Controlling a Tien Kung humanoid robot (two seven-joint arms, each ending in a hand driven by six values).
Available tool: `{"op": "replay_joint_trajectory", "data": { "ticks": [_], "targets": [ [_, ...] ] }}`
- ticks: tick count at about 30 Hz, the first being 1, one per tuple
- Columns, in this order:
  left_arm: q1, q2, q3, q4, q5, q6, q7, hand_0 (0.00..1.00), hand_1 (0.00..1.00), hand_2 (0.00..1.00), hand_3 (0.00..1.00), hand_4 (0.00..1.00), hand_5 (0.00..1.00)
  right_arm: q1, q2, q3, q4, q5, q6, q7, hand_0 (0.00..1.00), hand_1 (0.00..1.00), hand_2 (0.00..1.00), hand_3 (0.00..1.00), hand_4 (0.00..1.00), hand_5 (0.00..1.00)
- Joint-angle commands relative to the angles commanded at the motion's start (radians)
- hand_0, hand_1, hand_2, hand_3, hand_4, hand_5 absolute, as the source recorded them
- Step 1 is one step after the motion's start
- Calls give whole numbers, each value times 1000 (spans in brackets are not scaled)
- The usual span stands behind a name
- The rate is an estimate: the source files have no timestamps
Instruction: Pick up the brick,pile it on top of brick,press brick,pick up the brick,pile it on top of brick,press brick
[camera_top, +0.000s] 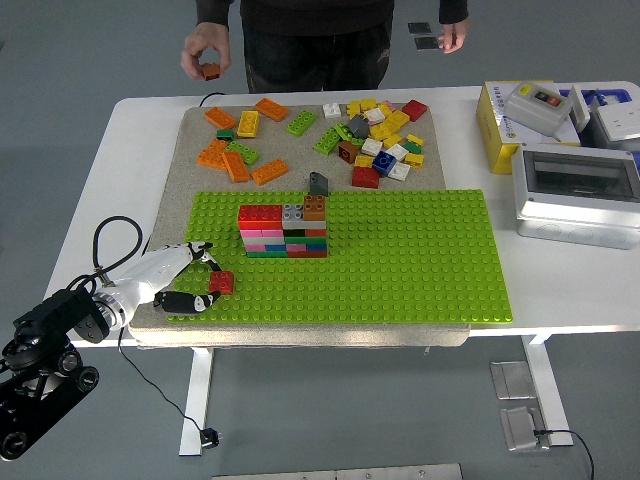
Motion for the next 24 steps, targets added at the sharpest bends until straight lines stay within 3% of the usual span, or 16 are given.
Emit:
{"op": "replay_joint_trajectory", "data": {
  "ticks": [15,16,21,22,24],
  "targets": [
    [3,-8,-6,1,3,6,3,986,960,984,635,655,278,0,0,5,0,-3,0,0,713,693,725,675,422,839],
    [3,-9,-6,1,4,6,3,987,963,987,684,655,274,0,0,5,0,-3,0,0,711,692,724,674,422,839],
    [3,-14,-10,2,6,8,3,987,963,987,684,655,274,1,1,4,0,0,0,1,711,692,724,674,422,839],
    [3,-15,-10,2,6,8,3,987,965,992,733,655,273,2,1,4,0,1,0,1,711,693,723,674,422,840],
    [3,-17,-10,2,6,10,3,987,965,992,733,655,273,2,1,5,0,1,0,1,711,693,723,674,422,840]
  ]
}}
